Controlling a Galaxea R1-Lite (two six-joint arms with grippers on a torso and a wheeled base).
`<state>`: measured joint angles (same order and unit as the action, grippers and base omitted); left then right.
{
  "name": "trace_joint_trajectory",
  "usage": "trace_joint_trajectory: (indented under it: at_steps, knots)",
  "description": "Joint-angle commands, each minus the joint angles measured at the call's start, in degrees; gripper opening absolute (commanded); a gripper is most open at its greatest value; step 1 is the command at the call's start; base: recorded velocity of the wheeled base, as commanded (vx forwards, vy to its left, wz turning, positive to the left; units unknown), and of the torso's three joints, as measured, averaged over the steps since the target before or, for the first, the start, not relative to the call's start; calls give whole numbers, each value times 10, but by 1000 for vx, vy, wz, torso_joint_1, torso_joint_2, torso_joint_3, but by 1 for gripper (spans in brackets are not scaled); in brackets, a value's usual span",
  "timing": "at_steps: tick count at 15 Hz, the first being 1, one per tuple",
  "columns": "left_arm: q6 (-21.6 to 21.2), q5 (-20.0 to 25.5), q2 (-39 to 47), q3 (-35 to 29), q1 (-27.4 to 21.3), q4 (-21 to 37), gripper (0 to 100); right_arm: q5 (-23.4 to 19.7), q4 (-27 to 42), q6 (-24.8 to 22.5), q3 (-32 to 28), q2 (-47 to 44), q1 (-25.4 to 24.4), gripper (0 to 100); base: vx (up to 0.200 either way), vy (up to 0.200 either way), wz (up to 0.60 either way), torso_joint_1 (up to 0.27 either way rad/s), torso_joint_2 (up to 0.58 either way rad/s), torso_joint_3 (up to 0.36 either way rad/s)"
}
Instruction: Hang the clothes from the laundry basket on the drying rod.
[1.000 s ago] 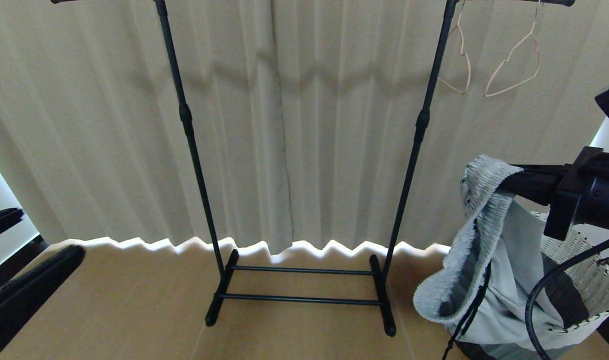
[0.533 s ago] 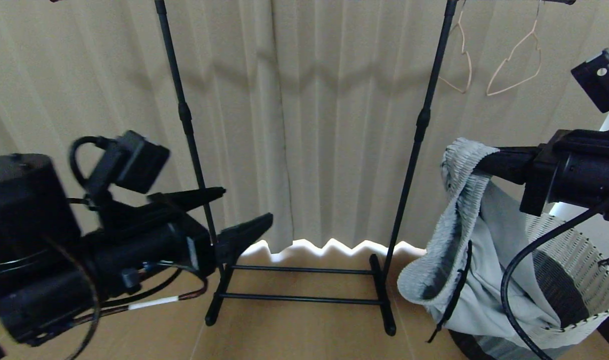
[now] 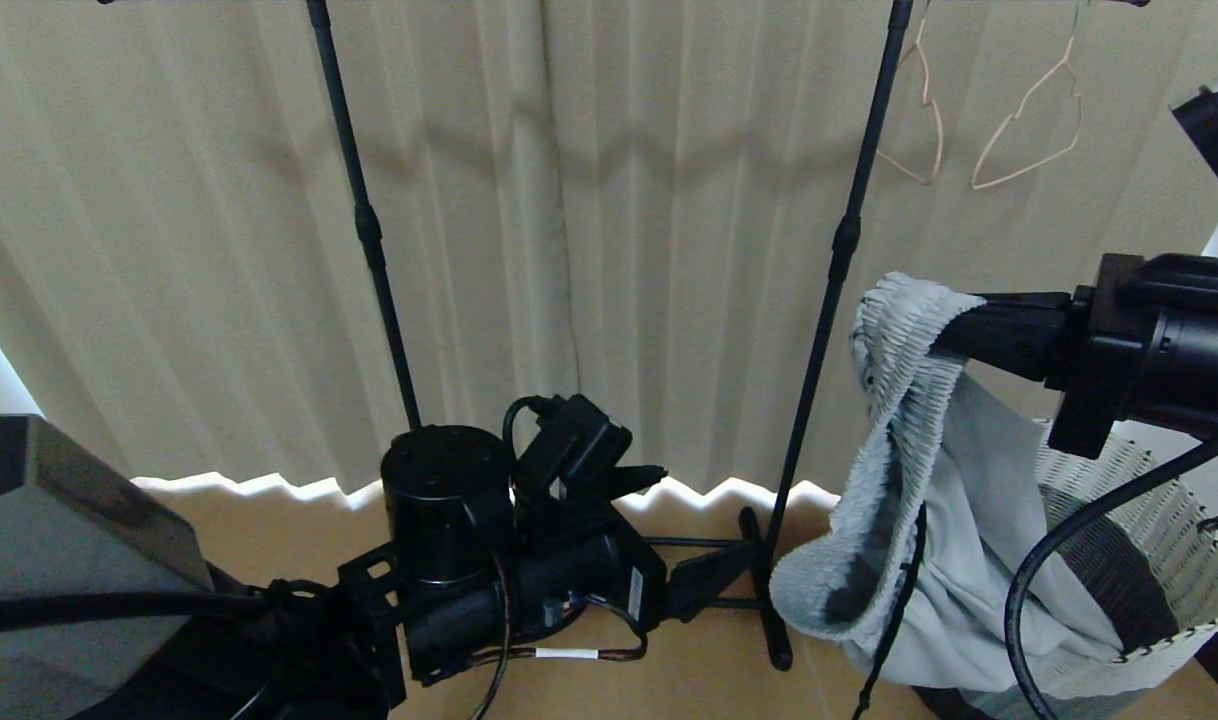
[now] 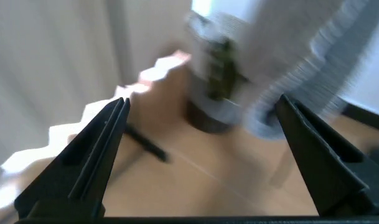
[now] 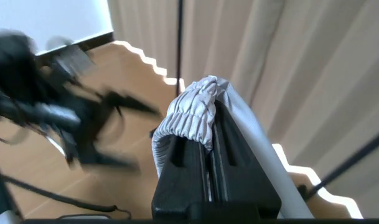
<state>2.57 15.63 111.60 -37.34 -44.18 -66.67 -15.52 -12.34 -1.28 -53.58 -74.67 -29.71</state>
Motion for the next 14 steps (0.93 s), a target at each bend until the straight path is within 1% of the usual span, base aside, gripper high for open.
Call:
trace_joint_trajectory:
  at_steps: [1,2,3,4,5,7,11,12,14]
  knots:
    - [1,2,25,-5,-8,0,100,0,-1,0,-1,3,-9,0,0,0,0,0,0,0]
    - [0,18,31,-11,-9,0,100,-2,-1,5,-4,4,-15,0,0,0,0,0,0,0]
    - [-1,28,37,-26,-10,0,100,-2,-13,20,-7,5,-31,0,0,0,0,0,0,0]
    - [-1,28,37,-27,-10,0,100,-2,-15,21,-7,5,-32,0,0,0,0,0,0,0]
    - [-2,34,41,-48,-11,0,100,-2,-48,37,-9,5,-60,0,0,0,0,0,0,0]
    - [-1,56,44,-55,-10,0,100,-3,-61,37,-13,1,-73,0,0,0,0,0,0,0]
    - [-1,61,59,-61,-5,0,100,-3,-61,38,-14,5,-75,0,0,0,0,0,0,0]
    - [-1,60,59,-58,-5,0,0,-2,-61,38,-16,5,-76,0,0,0,0,0,0,0]
    - [-4,58,57,-55,-5,-4,0,-1,-62,39,-17,4,-75,0,0,0,0,0,0,0]
